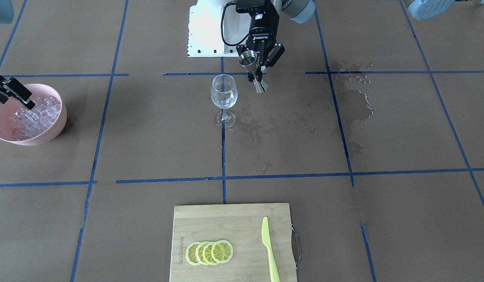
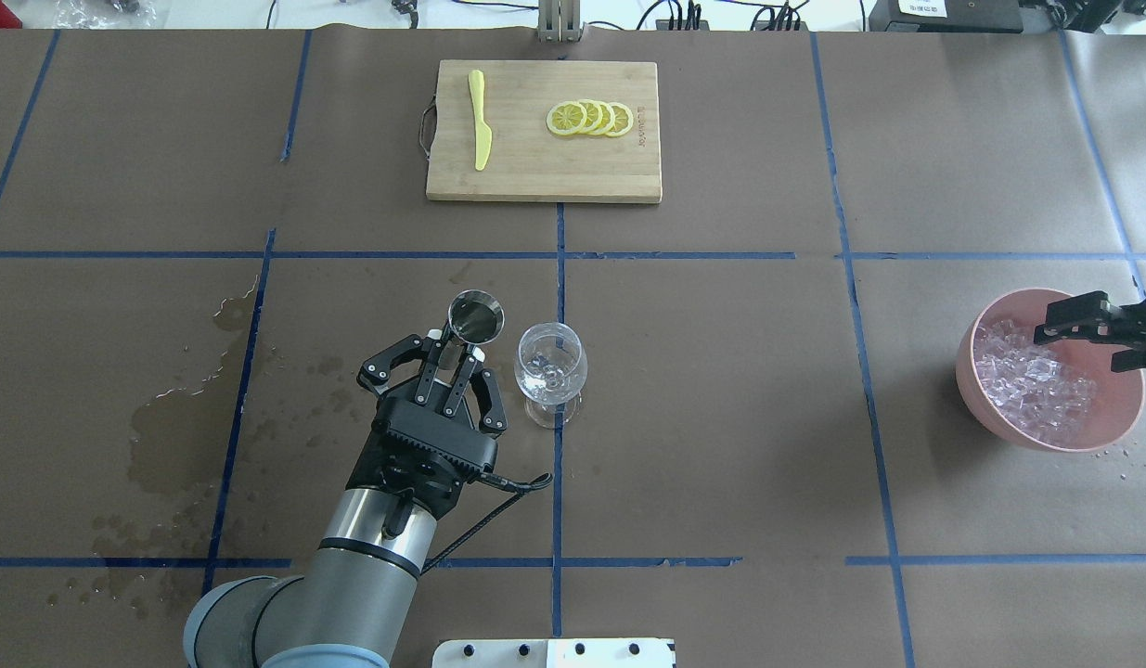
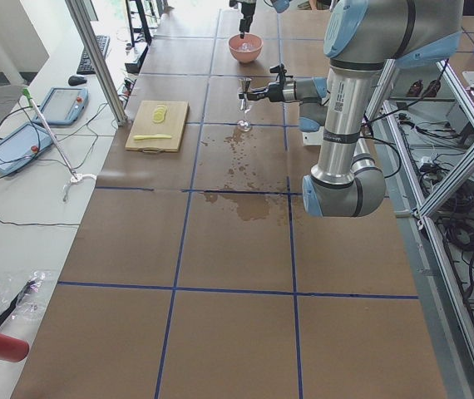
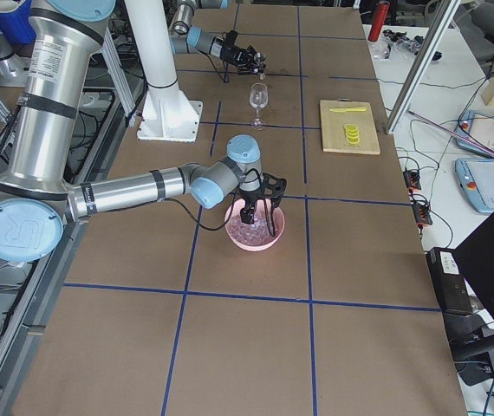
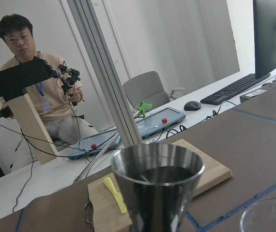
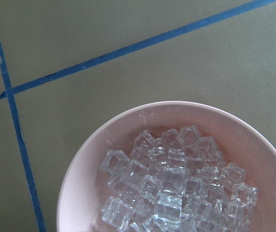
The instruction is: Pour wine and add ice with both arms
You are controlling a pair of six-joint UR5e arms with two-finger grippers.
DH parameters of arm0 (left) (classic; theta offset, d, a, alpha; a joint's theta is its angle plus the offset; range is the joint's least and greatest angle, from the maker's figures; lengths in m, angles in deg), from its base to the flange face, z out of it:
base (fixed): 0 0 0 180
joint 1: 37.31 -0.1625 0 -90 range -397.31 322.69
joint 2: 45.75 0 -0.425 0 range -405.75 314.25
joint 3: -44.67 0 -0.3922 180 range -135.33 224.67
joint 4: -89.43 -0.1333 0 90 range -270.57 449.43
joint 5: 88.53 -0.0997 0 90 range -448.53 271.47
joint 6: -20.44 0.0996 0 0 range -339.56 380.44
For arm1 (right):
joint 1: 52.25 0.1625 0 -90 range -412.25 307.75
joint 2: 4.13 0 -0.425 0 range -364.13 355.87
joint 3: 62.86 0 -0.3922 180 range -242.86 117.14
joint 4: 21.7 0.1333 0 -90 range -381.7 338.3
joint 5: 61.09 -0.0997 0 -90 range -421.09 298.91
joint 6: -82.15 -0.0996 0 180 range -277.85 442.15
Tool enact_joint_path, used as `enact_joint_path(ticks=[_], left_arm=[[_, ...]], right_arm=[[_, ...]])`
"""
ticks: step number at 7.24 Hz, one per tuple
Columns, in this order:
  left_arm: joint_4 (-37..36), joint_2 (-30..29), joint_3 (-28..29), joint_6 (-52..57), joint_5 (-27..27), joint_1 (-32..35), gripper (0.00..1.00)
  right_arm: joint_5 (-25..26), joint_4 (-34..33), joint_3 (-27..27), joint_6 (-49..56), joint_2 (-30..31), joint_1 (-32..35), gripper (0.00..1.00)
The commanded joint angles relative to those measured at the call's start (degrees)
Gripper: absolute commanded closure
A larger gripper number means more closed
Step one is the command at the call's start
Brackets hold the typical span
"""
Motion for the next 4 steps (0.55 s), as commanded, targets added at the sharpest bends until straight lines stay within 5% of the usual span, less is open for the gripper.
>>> enact_joint_path(ticks=[1,4], left_arm=[[-0.07,-0.72,1.12,4.25,-0.21,-0.03,1.00],[-0.07,-1.34,1.65,14.33,-0.65,0.15,1.00]], right_arm=[[-0.15,0.00,0.04,0.00,-0.01,-0.01,0.00],[-0.68,0.09,-0.14,0.00,-0.01,-0.10,0.00]])
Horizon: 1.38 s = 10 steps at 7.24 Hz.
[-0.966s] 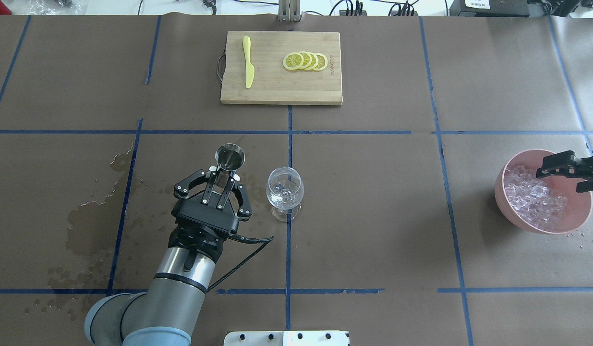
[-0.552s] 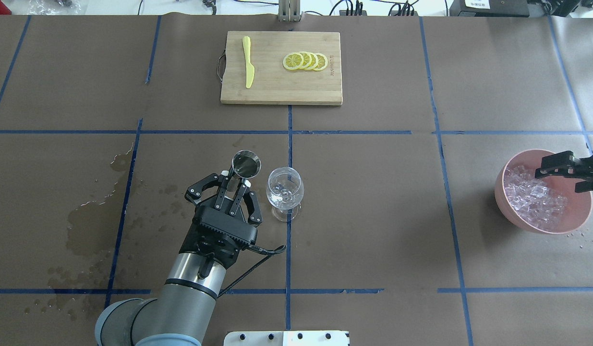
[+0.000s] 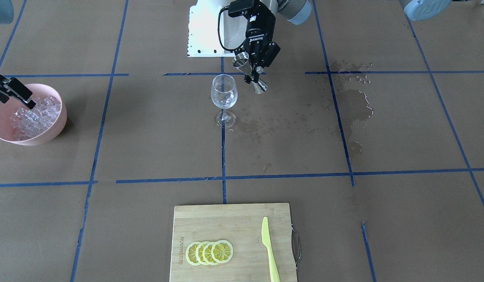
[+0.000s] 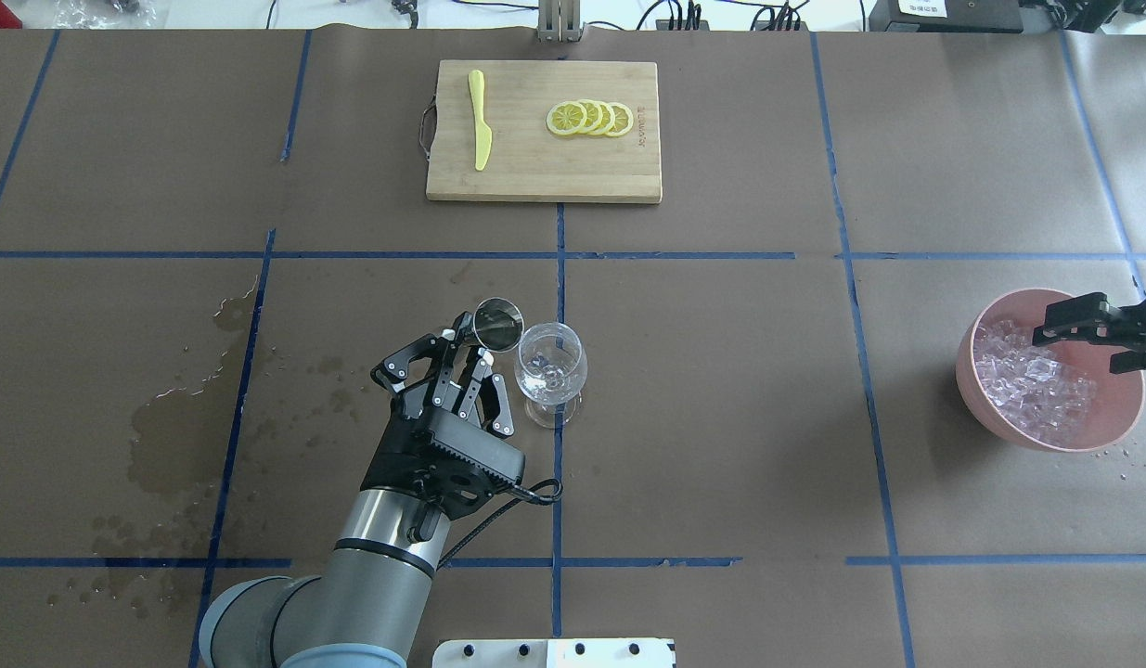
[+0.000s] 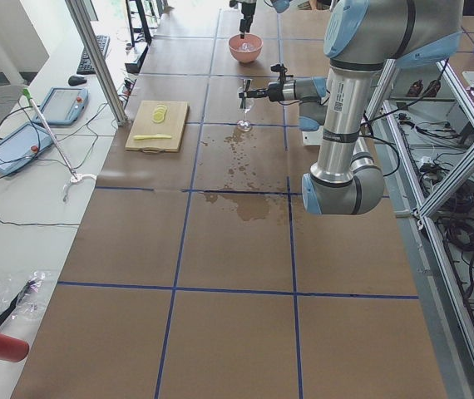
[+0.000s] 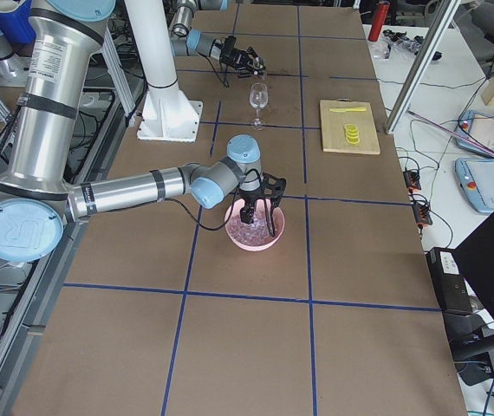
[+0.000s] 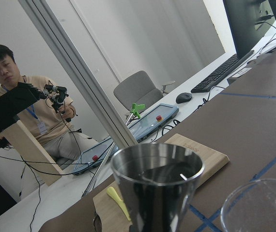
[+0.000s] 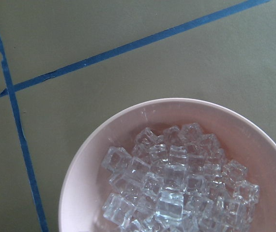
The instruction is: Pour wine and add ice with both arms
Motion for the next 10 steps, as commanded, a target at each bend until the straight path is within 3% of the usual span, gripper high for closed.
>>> enact_joint_path(ticks=[1,10], left_arm=[[0.00,-0.26,0.21,9.53,-1.78,0.31,1.00],[-0.70,-0.52,0.39,31.10,-6.27,0.49,1.00]], right_arm=[[-0.16,0.07,-0.16,0.00,0.00,-0.22,0.00],[-0.16,0.07,-0.25,-0.17,0.09,-0.31,0.00]])
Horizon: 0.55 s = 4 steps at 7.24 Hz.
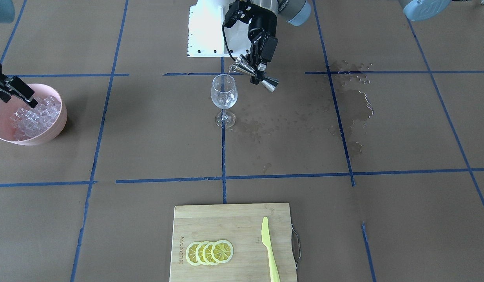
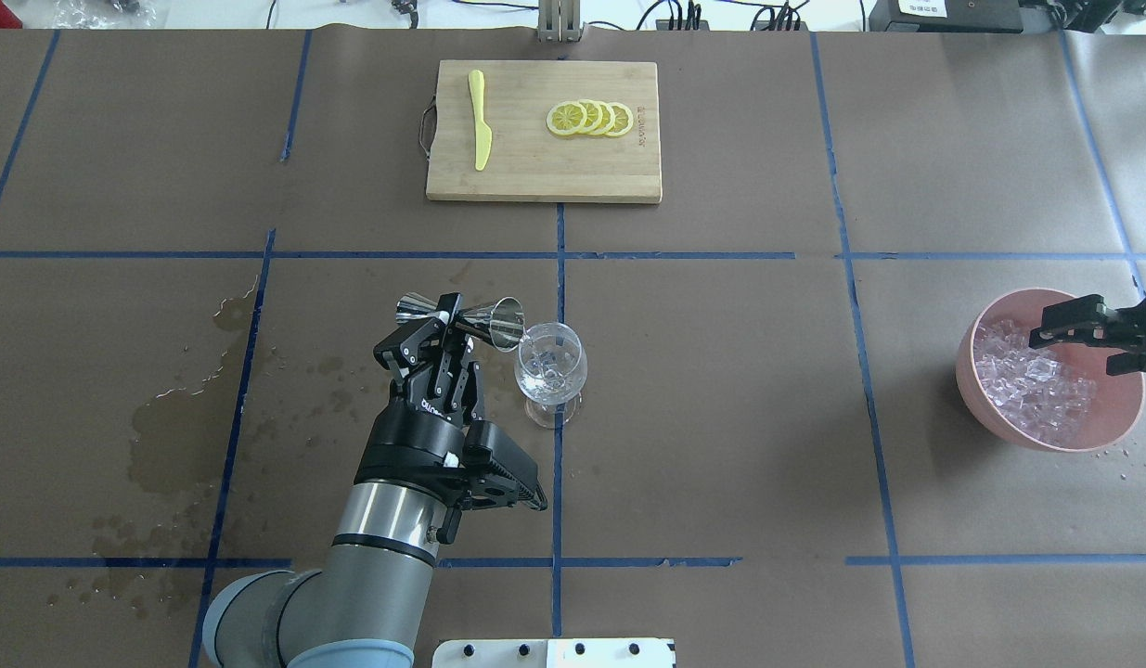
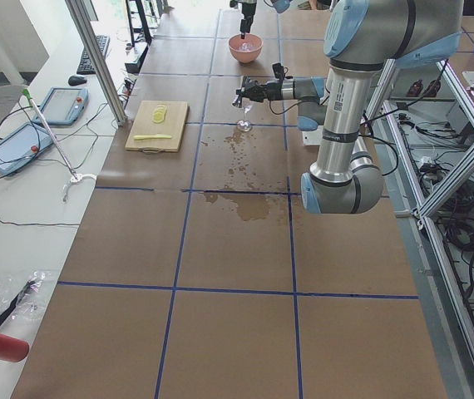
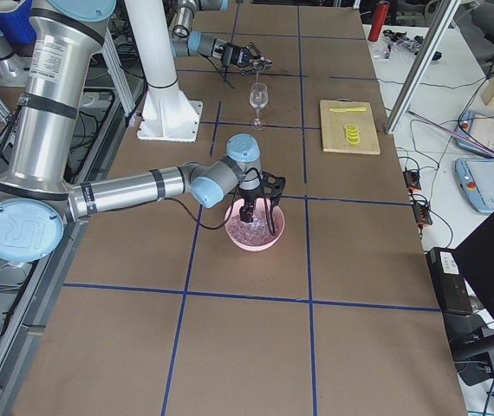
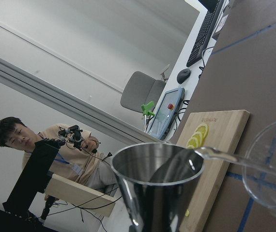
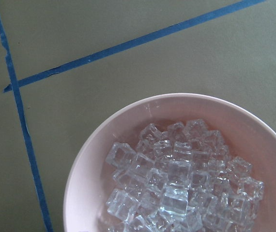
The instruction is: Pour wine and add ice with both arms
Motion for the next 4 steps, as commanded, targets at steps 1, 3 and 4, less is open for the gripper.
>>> enact_joint_path(ticks=[1,3,4], left_arm=[[-0.07,-0.02,0.05,4.75,-2.00,0.00,1.00],[-0.07,-0.20,0.05,8.80,-4.20,-0.08,1.00],[-0.06,-0.46,0.66,9.24,-4.64,-0.26,1.00]], right_arm=[[-0.09,0.00,0.00,-0.22,0.04,0.00,0.00],[-0.44,0.00,0.00,-0.31,0.04,0.00,0.00],[-0.53,0.00,0.00,-0.31,0.04,0.00,0.00]])
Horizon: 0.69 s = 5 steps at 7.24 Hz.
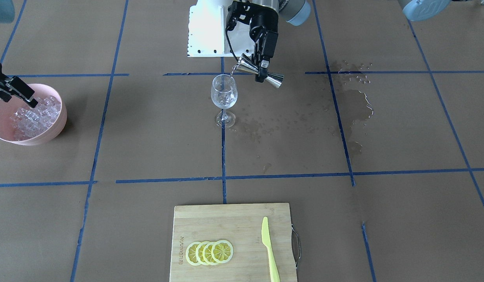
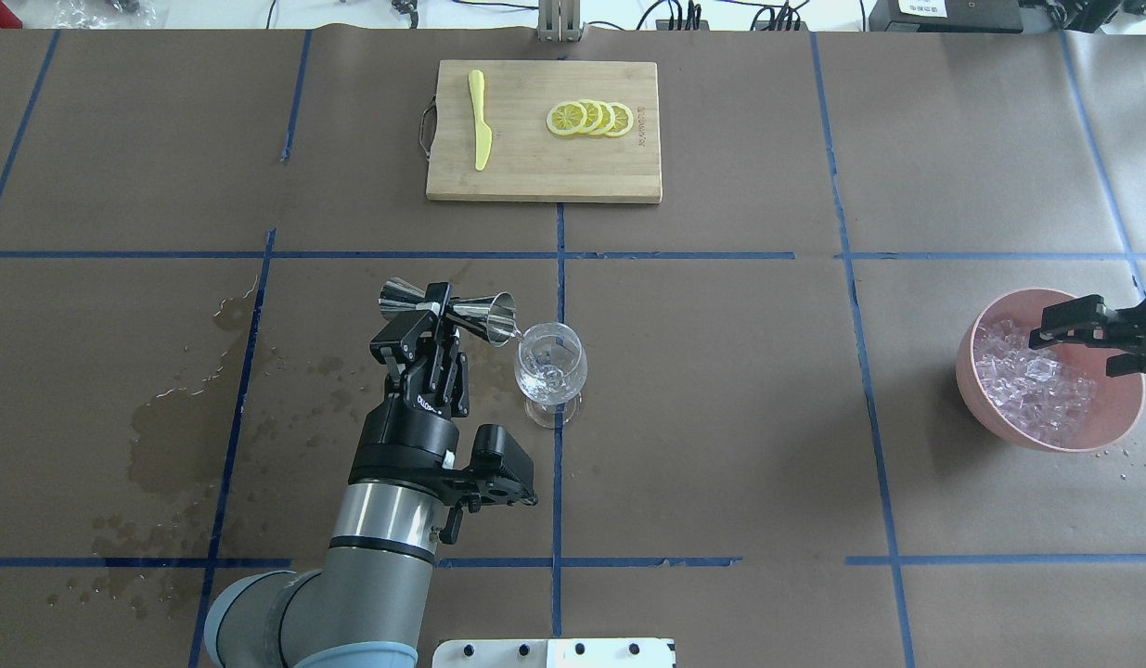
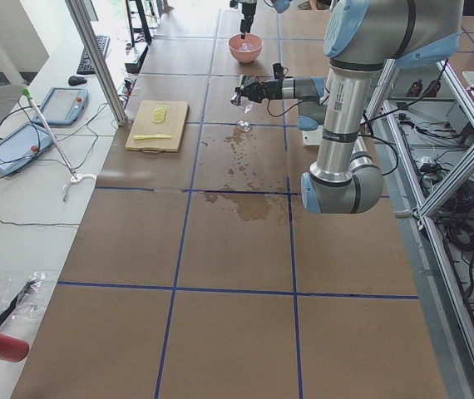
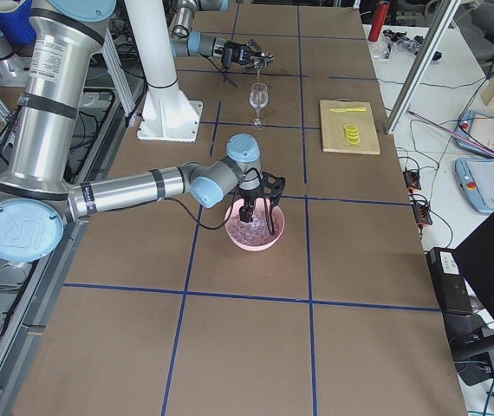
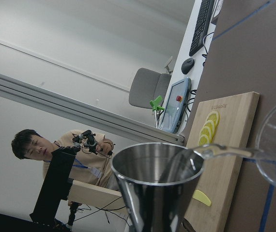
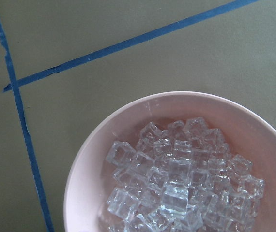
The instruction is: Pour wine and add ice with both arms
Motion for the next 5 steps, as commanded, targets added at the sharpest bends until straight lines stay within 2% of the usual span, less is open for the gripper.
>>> enact_joint_path(ticks=[1,5], left_arm=[[0.02,-1.28,2.05,1.47,-0.84,-0.17,1.00],[-0.07,-3.58,3.39,8.14,-1.98,-0.34,1.00]], right_arm=[[-0.28,0.00,0.09,-0.10,0.02,0.00,0.00],[-0.37,0.00,0.18,-0.10,0.02,0.00,0.00]])
